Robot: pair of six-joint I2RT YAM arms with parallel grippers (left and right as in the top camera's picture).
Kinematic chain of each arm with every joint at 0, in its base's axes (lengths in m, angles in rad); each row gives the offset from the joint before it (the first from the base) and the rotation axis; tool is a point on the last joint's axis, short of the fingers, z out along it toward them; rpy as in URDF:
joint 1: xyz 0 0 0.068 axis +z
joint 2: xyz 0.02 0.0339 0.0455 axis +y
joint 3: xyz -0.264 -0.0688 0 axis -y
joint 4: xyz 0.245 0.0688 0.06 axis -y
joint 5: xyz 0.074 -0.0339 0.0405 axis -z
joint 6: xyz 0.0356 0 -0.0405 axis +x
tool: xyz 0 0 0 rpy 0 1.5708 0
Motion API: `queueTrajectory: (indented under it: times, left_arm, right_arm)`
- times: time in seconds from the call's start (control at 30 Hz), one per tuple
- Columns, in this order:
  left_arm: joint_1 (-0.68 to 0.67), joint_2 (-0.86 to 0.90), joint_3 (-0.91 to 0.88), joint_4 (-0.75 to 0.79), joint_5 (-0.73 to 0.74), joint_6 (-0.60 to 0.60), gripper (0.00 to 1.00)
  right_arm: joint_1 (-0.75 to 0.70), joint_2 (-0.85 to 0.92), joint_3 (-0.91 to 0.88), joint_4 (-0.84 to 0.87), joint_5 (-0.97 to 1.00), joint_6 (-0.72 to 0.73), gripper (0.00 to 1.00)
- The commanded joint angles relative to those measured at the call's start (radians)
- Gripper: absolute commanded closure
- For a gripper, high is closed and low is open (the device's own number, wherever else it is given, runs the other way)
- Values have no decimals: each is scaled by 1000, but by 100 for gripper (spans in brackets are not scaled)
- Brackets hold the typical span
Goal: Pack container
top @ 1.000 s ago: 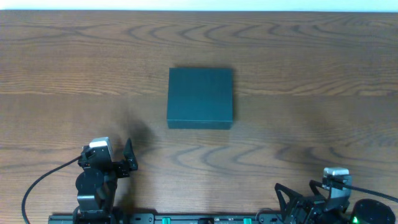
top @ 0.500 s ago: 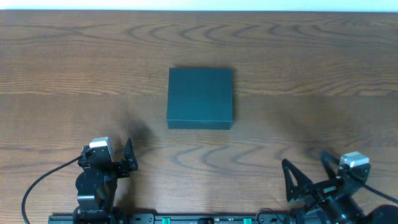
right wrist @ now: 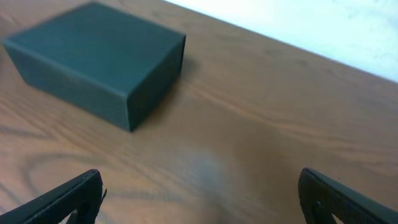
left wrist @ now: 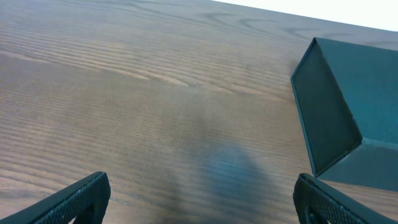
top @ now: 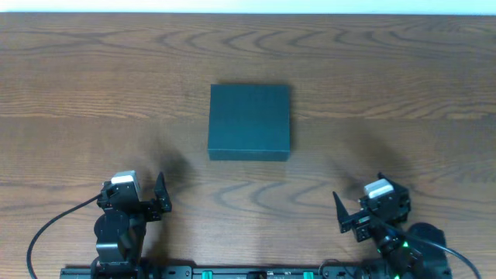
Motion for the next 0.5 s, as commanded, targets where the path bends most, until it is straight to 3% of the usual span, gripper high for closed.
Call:
queueTrajectory:
  times: [0.0, 0.23, 0.47]
  left_arm:
    - [6, -5, -18, 0, -11, 11, 5]
    - [6, -5, -18, 0, -11, 11, 5]
    - [6, -5, -18, 0, -11, 11, 5]
  right_arm:
    - [-5, -25, -61, 0, 4, -17, 1]
    - [-5, -25, -195, -1, -9, 58, 1]
    - [-5, -25, -204, 0, 3, 58, 1]
